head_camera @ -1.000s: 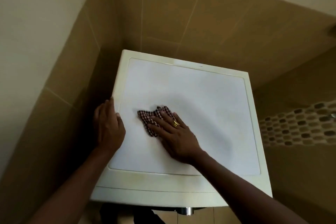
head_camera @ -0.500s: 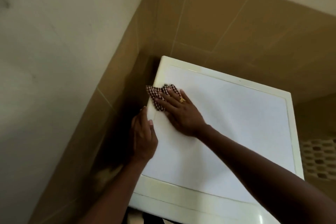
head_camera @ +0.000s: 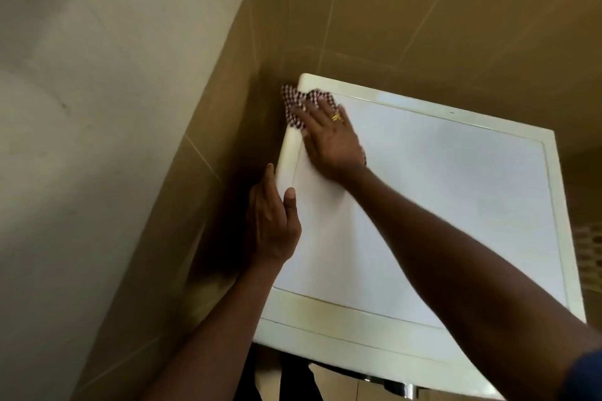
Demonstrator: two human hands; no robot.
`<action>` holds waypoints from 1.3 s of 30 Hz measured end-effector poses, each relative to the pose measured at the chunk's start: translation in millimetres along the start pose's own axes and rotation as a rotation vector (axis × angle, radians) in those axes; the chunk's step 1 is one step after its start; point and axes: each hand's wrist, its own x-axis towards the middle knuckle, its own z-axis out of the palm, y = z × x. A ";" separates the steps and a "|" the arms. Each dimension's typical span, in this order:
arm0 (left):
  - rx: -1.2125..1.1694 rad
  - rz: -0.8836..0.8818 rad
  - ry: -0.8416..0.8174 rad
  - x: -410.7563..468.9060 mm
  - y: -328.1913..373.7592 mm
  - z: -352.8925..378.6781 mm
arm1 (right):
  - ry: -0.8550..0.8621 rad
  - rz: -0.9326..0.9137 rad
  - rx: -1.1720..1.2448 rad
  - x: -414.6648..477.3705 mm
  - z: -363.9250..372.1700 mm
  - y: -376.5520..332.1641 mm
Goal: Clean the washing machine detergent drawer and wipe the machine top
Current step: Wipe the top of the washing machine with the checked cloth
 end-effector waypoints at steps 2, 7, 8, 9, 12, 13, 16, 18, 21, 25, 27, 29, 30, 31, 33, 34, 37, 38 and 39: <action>-0.037 0.000 0.030 -2.0 1.7 -2.2 | -0.008 -0.010 0.009 -32.1 -0.9 -22.4; -0.236 -0.119 0.071 0.8 2.4 -12.4 | -0.042 0.032 0.028 -101.0 -5.9 -79.0; -0.313 -0.204 0.082 4.3 4.1 -17.6 | -0.052 0.045 0.044 -112.7 -5.3 -90.3; -0.395 -0.281 0.096 6.0 3.2 -22.8 | -0.055 0.056 0.057 -127.3 -6.1 -102.2; -0.571 -0.497 0.110 3.9 -13.8 -34.9 | -0.090 -0.004 0.069 -180.9 -7.4 -135.0; -0.602 -0.548 0.104 -1.1 -21.4 -39.0 | -0.116 -0.063 0.060 -201.6 -7.3 -140.5; -0.598 -0.610 0.029 -33.1 -34.0 -60.4 | -0.167 -0.212 0.011 -259.5 -11.3 -129.3; -0.599 -0.623 -0.015 -55.4 -33.8 -75.0 | -0.140 -0.166 0.005 -278.3 -19.8 -103.4; -0.603 -0.621 -0.033 -81.0 -31.9 -92.0 | -0.072 0.185 0.011 -278.1 -31.0 -92.5; -0.562 -0.600 -0.076 -95.6 -39.2 -97.2 | -0.029 0.373 0.038 -245.3 -20.5 -150.0; -0.517 -0.586 -0.094 -98.1 -34.0 -100.7 | -0.053 0.243 0.063 -240.7 -10.8 -178.7; -0.461 -0.552 -0.117 -98.1 -19.5 -108.8 | -0.087 0.107 0.049 -253.4 -5.0 -193.8; -0.410 -0.532 -0.132 -97.7 -14.2 -110.8 | -0.104 0.042 0.028 -264.4 -4.5 -193.4; -0.355 -0.505 -0.148 -98.5 -8.8 -111.8 | -0.117 -0.010 0.008 -278.7 -7.1 -187.6; -0.282 -0.411 -0.184 -101.0 -1.1 -115.1 | -0.113 -0.043 -0.005 -311.1 -16.0 -164.4; -0.268 -0.347 -0.198 -103.7 2.3 -115.8 | -0.093 -0.006 -0.013 -330.0 -21.3 -148.0; -0.165 -0.147 -0.259 -114.3 4.7 -114.0 | 0.015 0.341 -0.028 -373.0 -38.0 -103.6; -0.106 -0.079 -0.271 -117.7 5.5 -113.3 | 0.042 0.495 -0.027 -374.5 -39.2 -100.7; -0.048 0.012 -0.280 -122.7 7.0 -109.7 | 0.072 0.624 -0.025 -372.2 -39.8 -103.7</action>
